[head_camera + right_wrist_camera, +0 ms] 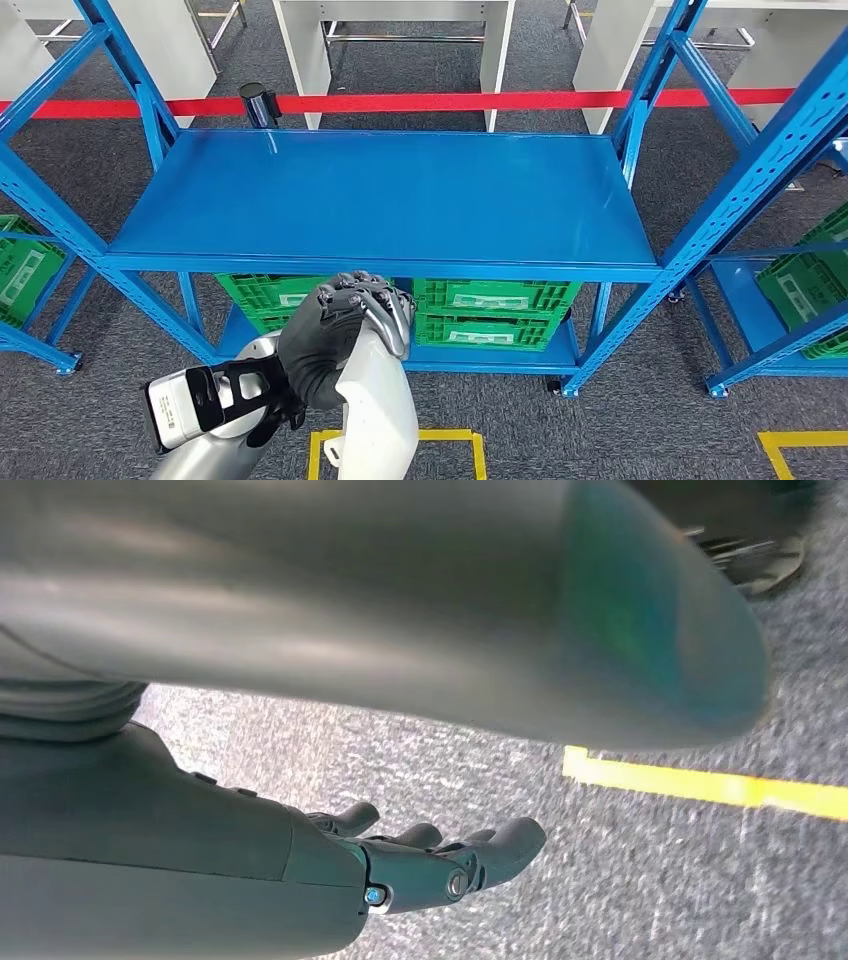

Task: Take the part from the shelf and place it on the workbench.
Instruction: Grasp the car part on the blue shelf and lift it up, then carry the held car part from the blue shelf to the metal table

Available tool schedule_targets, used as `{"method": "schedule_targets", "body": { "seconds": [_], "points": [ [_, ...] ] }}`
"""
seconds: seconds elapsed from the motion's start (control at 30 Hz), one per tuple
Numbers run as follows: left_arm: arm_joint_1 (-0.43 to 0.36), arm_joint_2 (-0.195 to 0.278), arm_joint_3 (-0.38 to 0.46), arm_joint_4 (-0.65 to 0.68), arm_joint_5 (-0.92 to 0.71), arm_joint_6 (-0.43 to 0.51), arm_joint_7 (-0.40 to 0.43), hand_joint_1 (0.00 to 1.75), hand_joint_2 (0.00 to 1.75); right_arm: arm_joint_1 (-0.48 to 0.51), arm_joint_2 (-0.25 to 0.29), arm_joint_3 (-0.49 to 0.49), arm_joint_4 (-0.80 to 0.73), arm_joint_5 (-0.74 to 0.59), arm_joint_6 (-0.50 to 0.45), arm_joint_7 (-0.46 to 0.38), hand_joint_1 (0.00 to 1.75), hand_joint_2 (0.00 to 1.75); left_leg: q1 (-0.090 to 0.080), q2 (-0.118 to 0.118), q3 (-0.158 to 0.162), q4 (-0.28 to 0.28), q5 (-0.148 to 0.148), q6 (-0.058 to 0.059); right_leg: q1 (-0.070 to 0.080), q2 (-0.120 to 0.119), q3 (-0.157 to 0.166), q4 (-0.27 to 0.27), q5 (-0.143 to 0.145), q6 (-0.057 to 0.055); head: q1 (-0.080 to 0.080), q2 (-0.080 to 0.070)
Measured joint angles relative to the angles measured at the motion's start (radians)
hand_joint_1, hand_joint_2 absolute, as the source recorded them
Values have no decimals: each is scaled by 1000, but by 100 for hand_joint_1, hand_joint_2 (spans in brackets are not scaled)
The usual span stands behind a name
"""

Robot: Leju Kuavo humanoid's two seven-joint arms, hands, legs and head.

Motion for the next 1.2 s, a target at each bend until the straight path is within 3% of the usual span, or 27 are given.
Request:
{"method": "schedule_targets", "body": {
  "seconds": [0.07,0.13,0.17,0.2,0.27,0.3,0.33,0.37,0.4,0.47,0.53,0.57,0.63,0.67,0.73,0.8,0.83,0.87,0.9,0.97,1.03,1.07,1.13,1.2],
  "points": [
    [-16,-3,-3,8,-1,0,1,175,175,0,-5,-8,0,-5,-6,20,0,0,-2,0,-8,5,11,-12,5,2,24,-49,-11,-15,0,0],
    [-25,-4,-6,13,-4,0,5,175,175,1,-10,-16,0,-8,-13,51,0,0,-1,-1,-11,6,18,-25,3,1,13,-51,2,-31,0,0],
    [-28,-4,-7,15,-6,1,8,175,175,2,-13,-19,0,-9,-17,69,0,0,0,-2,-18,16,3,-31,1,-1,6,-53,12,-39,-1,0],
    [-30,-3,-8,16,-7,2,12,175,175,2,-17,-21,0,-10,-20,89,0,0,2,-3,-30,45,-30,-36,-1,-3,-4,-55,23,-46,-3,0],
    [-33,-2,-11,17,-7,5,20,175,175,3,-24,-27,0,-11,-25,129,0,0,5,-4,-61,152,-124,-44,-1,-4,-28,-55,44,-53,-7,0],
    [-33,-1,-12,17,-7,6,25,175,175,5,-28,-30,0,-12,-29,151,0,0,6,-3,-74,212,-159,-47,-1,-5,-42,-55,54,-53,-9,0],
    [-33,-1,-14,17,-7,8,31,175,175,7,-32,-34,0,-13,-33,173,0,0,6,-3,-76,255,-171,-49,-1,-5,-55,-53,64,-52,-9,0],
    [-33,0,-16,17,-7,10,36,175,175,9,-36,-38,0,-13,-37,194,0,0,6,-3,-65,270,-162,-49,0,-6,-69,-52,74,-50,-9,0],
    [-33,1,-19,17,-7,11,42,175,175,11,-39,-41,0,-14,-42,213,0,0,6,-3,-38,251,-138,-47,0,-6,-82,-50,83,-48,-10,0],
    [-34,1,-22,13,-6,12,50,175,175,16,-44,-45,0,-14,-49,243,0,0,5,-4,57,127,-102,-38,0,-6,-103,-47,100,-41,-10,0],
    [-34,2,-23,4,-5,12,55,175,175,19,-48,-49,0,-14,-52,263,0,0,0,-5,139,4,-109,-26,0,-5,-111,-47,116,-30,-10,0],
    [-33,3,-24,0,-5,12,56,175,175,21,-49,-51,0,-14,-53,268,0,0,-3,-6,154,-25,-117,-19,0,-5,-112,-49,124,-23,-10,0],
    [-32,6,-25,-4,-4,12,58,175,175,24,-53,-56,0,-14,-53,269,0,0,-5,-5,148,-35,-104,-4,-3,-4,-112,-54,138,-9,-11,0],
    [-32,7,-25,-5,-4,12,59,175,175,25,-55,-58,0,-15,-51,267,0,0,-5,-3,140,-37,-94,5,-5,-4,-117,-49,128,-4,-11,0],
    [-31,8,-26,-8,-4,9,60,175,175,29,-57,-61,0,-16,-49,261,0,0,-2,1,117,-41,-68,20,-7,-2,-139,12,52,3,-7,0],
    [-28,9,-26,-8,-4,4,62,175,175,29,-58,-62,0,-18,-46,246,0,0,-4,1,87,-39,-45,26,-6,-2,-167,129,-46,6,-2,0],
    [-26,9,-26,-8,-4,1,63,175,175,29,-59,-63,0,-20,-44,234,0,0,-4,1,69,-36,-33,26,-6,-2,-174,182,-66,8,0,0],
    [-25,9,-26,-8,-5,-3,65,175,175,29,-60,-63,0,-23,-41,223,0,0,-5,1,50,-32,-21,26,-6,-2,-170,215,-62,9,0,0],
    [-25,10,-26,-8,-6,-7,65,175,175,29,-61,-64,0,-26,-39,210,0,0,-5,2,32,-26,-10,24,-6,-2,-152,219,-38,8,1,0],
    [-26,9,-26,-9,-7,-15,66,175,175,28,-63,-65,0,-31,-36,186,0,0,-5,2,-3,-12,8,18,-6,-2,-68,129,7,4,2,0],
    [-29,9,-26,-14,-7,-21,67,175,175,24,-66,-65,-1,-32,-33,168,0,0,-7,2,-25,0,23,8,-1,-1,27,-8,-8,-4,2,0],
    [-31,9,-27,-15,-7,-23,67,175,175,22,-67,-65,-1,-33,-31,164,0,0,-7,3,-29,3,30,2,2,-1,50,-49,-23,-9,2,0],
    [-34,9,-27,-17,-7,-27,68,175,175,21,-68,-66,-1,-33,-26,159,0,0,-6,4,-32,-1,48,-11,7,-2,49,-68,-22,-20,2,0],
    [-36,9,-28,-17,-7,-32,69,175,175,20,-68,-66,-1,-32,-19,154,0,0,-3,1,-44,11,30,-23,4,-6,31,-71,0,-35,2,0]
  ]
}}
